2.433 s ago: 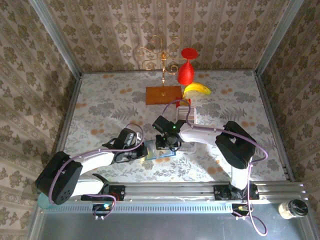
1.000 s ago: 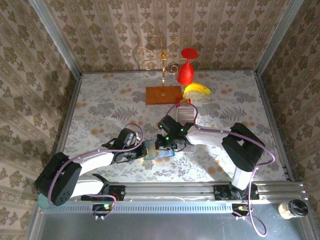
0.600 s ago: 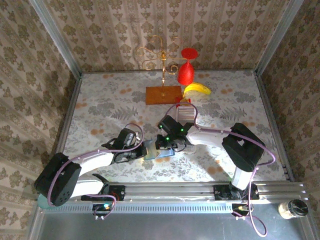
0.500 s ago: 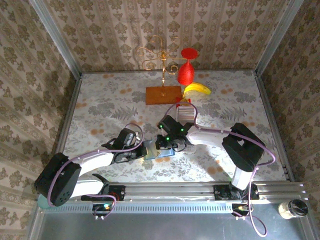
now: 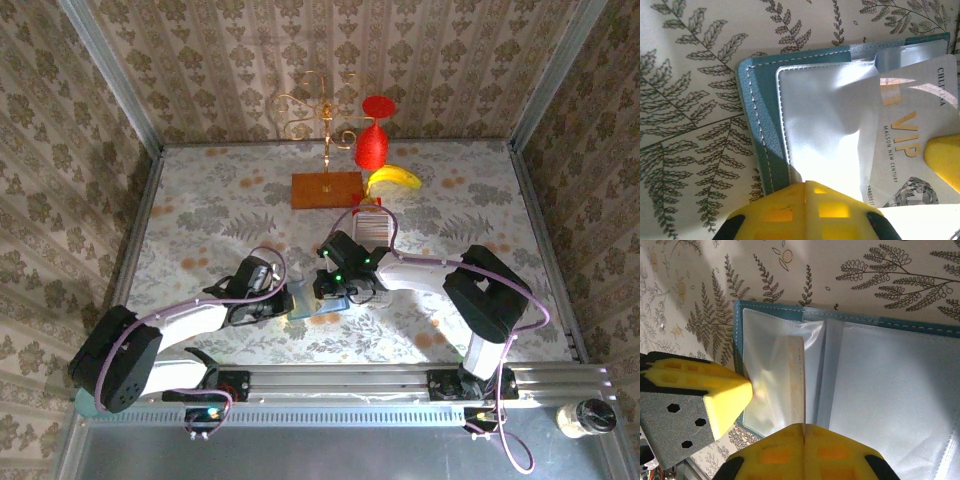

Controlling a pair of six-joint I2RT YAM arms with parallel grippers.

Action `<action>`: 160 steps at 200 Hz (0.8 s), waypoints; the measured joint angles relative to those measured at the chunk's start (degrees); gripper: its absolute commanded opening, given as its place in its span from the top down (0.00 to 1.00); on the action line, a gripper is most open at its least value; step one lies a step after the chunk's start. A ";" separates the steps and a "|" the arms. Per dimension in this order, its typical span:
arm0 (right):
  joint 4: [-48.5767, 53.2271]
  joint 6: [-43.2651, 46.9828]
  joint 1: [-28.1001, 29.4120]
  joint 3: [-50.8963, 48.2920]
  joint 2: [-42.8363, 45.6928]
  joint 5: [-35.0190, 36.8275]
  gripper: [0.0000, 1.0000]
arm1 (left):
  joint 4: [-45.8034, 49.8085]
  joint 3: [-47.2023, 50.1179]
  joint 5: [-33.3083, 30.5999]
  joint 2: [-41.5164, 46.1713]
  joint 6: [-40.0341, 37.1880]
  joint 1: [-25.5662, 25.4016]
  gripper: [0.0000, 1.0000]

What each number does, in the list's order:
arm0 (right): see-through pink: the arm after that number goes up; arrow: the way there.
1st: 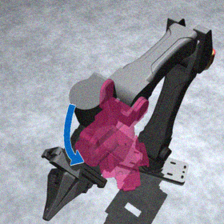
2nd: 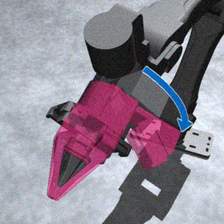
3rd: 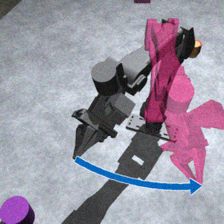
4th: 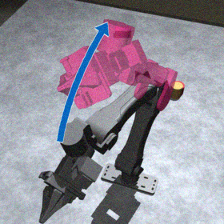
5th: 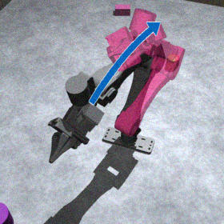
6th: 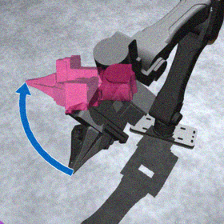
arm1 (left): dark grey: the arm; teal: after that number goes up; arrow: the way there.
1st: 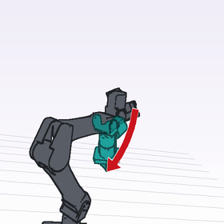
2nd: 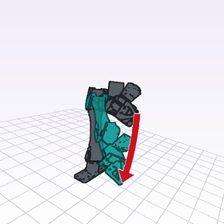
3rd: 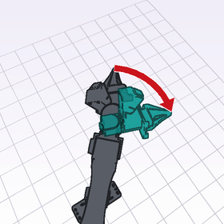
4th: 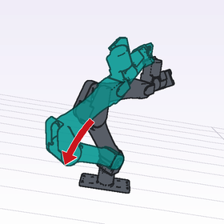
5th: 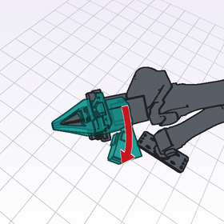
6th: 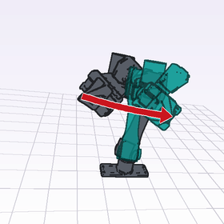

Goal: Put the credit cards into the card holder
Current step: Insert the credit card into the card slot.

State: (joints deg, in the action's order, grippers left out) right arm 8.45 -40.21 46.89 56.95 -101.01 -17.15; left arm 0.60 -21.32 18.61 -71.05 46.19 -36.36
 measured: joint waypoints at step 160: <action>-11.54 -6.38 -0.81 -6.82 0.92 -0.07 1.00 | 0.70 -0.09 -0.94 0.42 0.00 0.00 1.00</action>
State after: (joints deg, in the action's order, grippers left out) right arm -3.09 -46.59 46.09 50.13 -100.09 -17.21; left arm 1.30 -21.41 17.67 -70.63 46.19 -36.36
